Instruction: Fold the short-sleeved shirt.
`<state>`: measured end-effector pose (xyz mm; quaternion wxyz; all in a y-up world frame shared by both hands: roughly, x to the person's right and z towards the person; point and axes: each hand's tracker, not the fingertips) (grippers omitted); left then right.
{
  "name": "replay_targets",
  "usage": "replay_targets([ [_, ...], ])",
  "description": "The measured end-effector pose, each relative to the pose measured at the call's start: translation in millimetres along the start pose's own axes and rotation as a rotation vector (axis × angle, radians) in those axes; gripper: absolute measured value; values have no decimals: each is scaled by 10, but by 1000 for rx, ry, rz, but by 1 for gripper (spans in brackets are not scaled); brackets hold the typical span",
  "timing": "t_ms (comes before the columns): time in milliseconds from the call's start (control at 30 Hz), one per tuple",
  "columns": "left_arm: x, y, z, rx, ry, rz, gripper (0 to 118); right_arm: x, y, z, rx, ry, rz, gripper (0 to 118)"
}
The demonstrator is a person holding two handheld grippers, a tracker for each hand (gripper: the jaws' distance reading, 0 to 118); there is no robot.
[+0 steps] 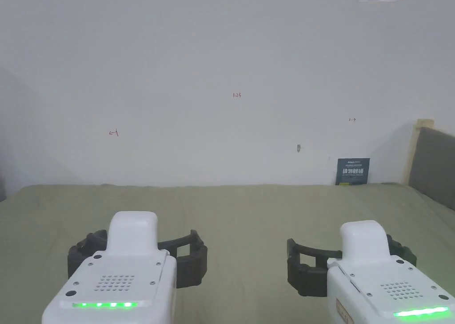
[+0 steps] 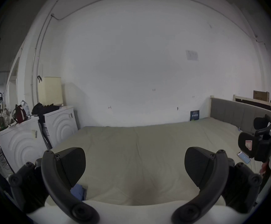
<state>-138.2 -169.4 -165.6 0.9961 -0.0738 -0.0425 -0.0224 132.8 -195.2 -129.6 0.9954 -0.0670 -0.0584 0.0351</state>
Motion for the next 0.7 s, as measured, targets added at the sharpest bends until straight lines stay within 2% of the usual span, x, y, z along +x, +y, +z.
replay_targets([
  [133, -6, 3, -32, 11, 6, -23, 118, 23, 7, 7, -3, -4, -20, 118],
  [367, 23, -7, -44, -10, -23, -21, 118, -14, -4, 28, -6, -11, 12, 118],
  [700, -25, -21, -67, -35, -37, 12, 118, 8, -4, 18, -14, -19, 6, 118],
])
